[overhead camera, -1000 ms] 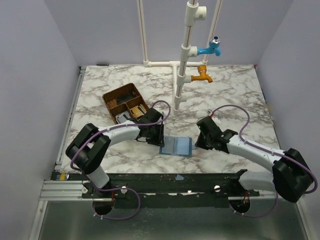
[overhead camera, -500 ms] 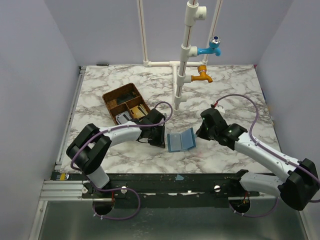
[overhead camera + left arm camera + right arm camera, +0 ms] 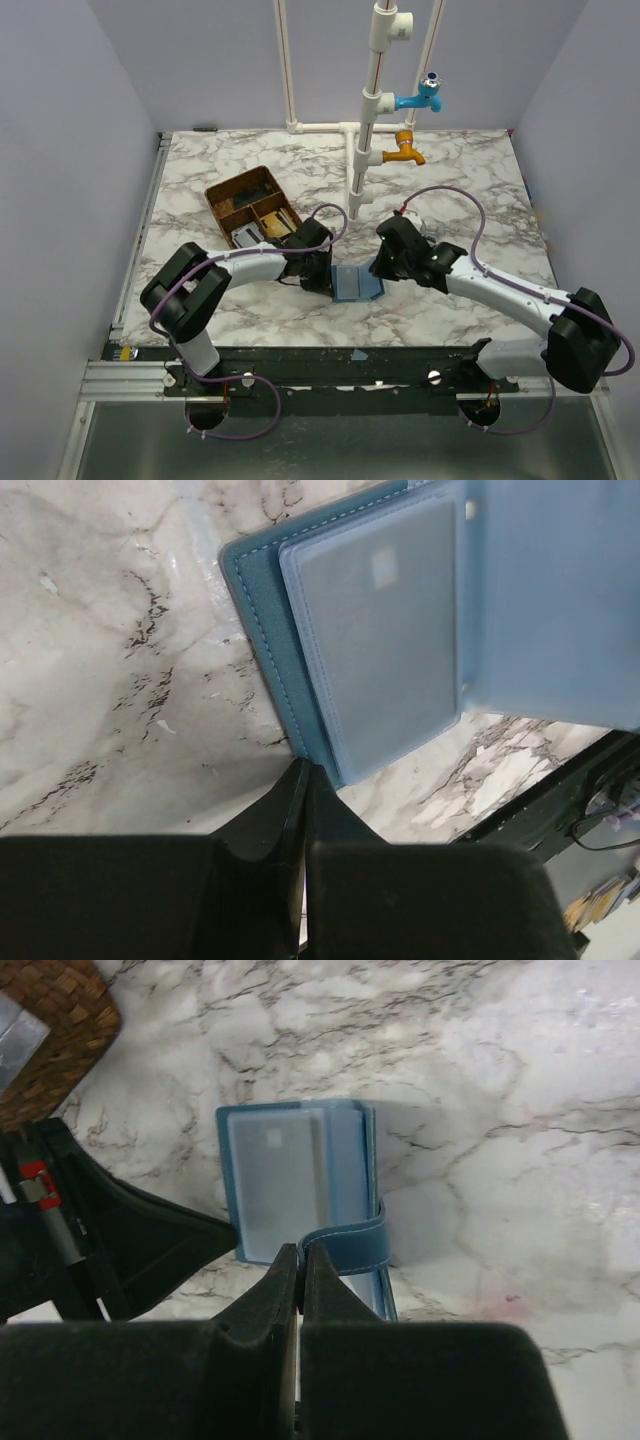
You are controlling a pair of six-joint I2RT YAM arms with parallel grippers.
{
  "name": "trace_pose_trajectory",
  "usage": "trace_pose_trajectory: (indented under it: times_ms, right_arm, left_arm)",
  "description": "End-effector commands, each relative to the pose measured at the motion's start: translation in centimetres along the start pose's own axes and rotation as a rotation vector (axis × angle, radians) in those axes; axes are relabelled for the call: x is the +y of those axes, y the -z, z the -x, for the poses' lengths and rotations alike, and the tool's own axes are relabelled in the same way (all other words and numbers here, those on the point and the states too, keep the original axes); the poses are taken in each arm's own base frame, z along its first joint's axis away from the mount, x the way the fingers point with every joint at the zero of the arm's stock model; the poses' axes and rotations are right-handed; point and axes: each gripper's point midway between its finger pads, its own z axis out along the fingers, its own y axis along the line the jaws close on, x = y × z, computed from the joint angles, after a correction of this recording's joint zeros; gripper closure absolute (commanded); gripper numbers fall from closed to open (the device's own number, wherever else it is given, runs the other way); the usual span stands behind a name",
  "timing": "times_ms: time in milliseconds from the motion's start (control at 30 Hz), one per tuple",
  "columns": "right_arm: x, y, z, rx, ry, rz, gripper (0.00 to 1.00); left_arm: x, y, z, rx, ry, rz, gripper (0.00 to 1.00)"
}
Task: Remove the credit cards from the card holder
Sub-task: Close the card holder at the center of the board.
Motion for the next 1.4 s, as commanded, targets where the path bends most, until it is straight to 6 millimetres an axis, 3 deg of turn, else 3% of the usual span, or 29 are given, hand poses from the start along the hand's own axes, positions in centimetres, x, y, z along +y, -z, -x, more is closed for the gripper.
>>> trace_pose_trajectory:
  times_ms: [0,133,533,833,900,1000,1133,1267,1367]
  right_arm:
    - [4.4,-0.4,-0.2,0.017,-0.047,0.119,0.99]
    - [6.4,-1.1,-0.9,0.042,-0.094,0.210,0.99]
    - [6.7,-5.1,-3.0,0.096,-0.145,0.202,0.99]
    - [7.9,-6.9,-3.8,0.133,-0.152,0.233,0.99]
    - [8.3,-6.9,-3.9,0.144,-0.146,0.250,0.88]
    - [8.7,-6.5,-3.7,0.145,-0.139,0.268,0.57]
    - [9.2,-5.1,-2.6,0.118,-0.126,0.287,0.25]
    - [9.8,-3.3,-1.5,0.092,-0.119,0.322,0.12]
    - [10.4,-1.7,-0.4,0.058,-0.116,0.363,0.09]
  left_arm:
    - [-0.9,-0.8,0.4,0.003,-0.001,-0.037,1.00]
    - [-1.1,-0.6,0.6,-0.001,0.002,-0.040,1.00]
    - [0.7,3.1,0.6,-0.077,0.043,-0.007,1.00]
    - [1.6,6.1,0.4,-0.145,0.019,0.033,1.00]
    - [1.4,6.7,0.6,-0.156,0.011,0.031,1.00]
    - [1.0,7.5,1.0,-0.176,-0.002,0.025,1.00]
    - [0.2,8.7,1.7,-0.207,-0.019,0.012,0.96]
    - [-0.5,9.8,2.6,-0.236,-0.036,0.003,0.88]
    - [-1.0,10.6,3.2,-0.255,-0.049,-0.003,0.86]
